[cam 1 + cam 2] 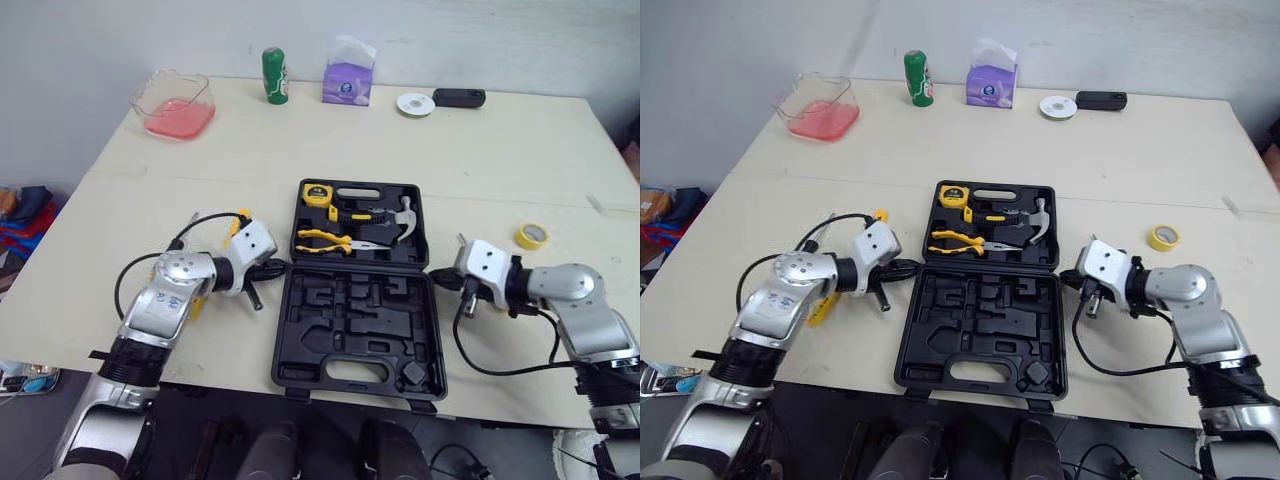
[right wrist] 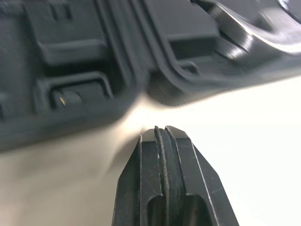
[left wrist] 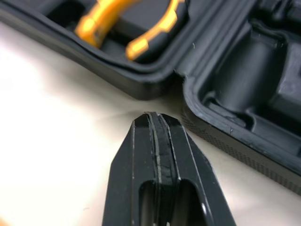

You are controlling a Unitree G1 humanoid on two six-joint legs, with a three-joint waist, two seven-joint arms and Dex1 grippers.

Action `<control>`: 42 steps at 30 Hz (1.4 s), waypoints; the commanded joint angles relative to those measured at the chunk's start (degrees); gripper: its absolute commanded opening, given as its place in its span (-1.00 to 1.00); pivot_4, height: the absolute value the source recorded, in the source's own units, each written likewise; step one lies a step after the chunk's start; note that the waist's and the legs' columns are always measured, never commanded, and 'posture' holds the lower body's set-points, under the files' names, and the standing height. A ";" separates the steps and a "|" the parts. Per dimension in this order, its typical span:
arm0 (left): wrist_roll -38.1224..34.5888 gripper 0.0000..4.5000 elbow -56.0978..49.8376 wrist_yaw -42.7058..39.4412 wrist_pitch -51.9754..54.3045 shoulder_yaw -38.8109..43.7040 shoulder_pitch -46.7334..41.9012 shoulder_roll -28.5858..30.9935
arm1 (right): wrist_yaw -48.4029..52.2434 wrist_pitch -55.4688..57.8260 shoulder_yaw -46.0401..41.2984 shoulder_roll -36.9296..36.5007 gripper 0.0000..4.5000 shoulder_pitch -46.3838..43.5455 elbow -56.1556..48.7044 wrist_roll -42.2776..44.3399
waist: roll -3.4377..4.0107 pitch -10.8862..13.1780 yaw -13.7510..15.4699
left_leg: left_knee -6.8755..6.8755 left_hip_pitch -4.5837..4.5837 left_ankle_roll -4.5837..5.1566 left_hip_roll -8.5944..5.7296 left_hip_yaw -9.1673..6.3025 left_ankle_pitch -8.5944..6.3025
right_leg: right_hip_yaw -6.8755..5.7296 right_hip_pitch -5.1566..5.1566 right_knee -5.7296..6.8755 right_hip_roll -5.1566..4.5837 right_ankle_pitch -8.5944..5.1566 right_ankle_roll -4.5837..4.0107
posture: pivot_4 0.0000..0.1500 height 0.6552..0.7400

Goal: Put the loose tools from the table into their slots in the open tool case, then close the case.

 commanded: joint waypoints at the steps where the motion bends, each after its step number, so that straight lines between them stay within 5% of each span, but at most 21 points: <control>1: -2.10 -0.99 -6.03 1.32 -2.28 6.01 4.01 2.25 | 3.72 -5.70 -4.49 -3.00 -1.00 2.18 -1.32 4.75 | 0.00 0.00 -0.08 | -0.02 0.02 0.00 0.00 0.00 0.00 | 0.01 0.00 0.00 0.00 0.00 0.00 | 1.00 1.00; 5: -7.50 -0.99 -10.24 1.90 -6.96 16.42 11.16 2.73 | 1.60 -9.52 -11.27 -4.55 -1.00 5.10 1.97 7.97 | 0.00 0.01 -0.14 | -0.05 0.01 -0.01 0.03 0.01 -0.01 | 0.00 0.00 -0.05 0.02 0.00 0.00 | 1.00 1.00; 7: -10.44 -0.58 -11.41 0.07 -13.31 21.27 14.67 2.81 | 0.22 -8.67 -15.21 -5.18 -1.00 6.03 2.92 10.04 | 0.00 0.01 -0.03 | 0.00 0.04 -0.01 0.03 0.02 -0.01 | 0.01 0.03 -0.02 0.01 0.01 -0.01 | 1.00 1.00; 11: -11.57 0.25 -6.24 0.02 -19.43 32.74 21.55 6.88 | -1.88 -7.39 -22.86 -8.39 -0.35 9.81 4.98 11.68 | 0.01 0.01 0.03 | -0.01 0.05 -0.04 0.07 0.01 -0.02 | 0.04 0.04 -0.07 0.01 0.03 -0.03 | 1.00 1.00; 15: -10.48 1.00 1.40 4.60 -23.08 40.96 24.11 10.44 | -3.73 -11.81 -28.64 -11.69 0.54 13.41 14.82 11.02 | 0.01 0.01 0.03 | -0.07 0.08 0.01 0.08 0.10 -0.06 | -0.05 0.05 -0.14 0.05 0.03 -0.03 | 1.00 1.00; 17: -11.67 1.00 4.24 5.98 -23.47 44.45 25.18 10.85 | -5.37 -16.06 -31.05 -12.28 0.97 13.78 19.81 11.02 | 0.01 0.01 0.00 | -0.06 0.12 0.09 0.07 0.21 -0.11 | -0.06 0.06 -0.14 0.03 0.07 0.03 | 1.00 1.00; 28: -12.80 1.00 22.65 15.01 -29.63 58.36 29.09 14.02 | -10.30 -21.86 -37.73 -10.54 0.97 22.54 27.48 13.74 | 0.01 0.02 -0.46 | -0.20 0.48 0.02 0.22 0.54 -0.31 | 0.09 0.15 -0.23 0.05 0.09 0.06 | 1.00 1.00; 42: -17.00 1.00 15.96 14.63 -28.43 58.43 34.92 12.57 | -15.11 -22.59 -34.12 -10.40 0.97 17.86 31.75 11.97 | 0.01 0.02 -1.44 | -0.16 0.91 -0.23 0.59 0.98 -0.65 | 1.05 0.27 -0.33 0.09 0.05 -0.07 | 1.00 1.00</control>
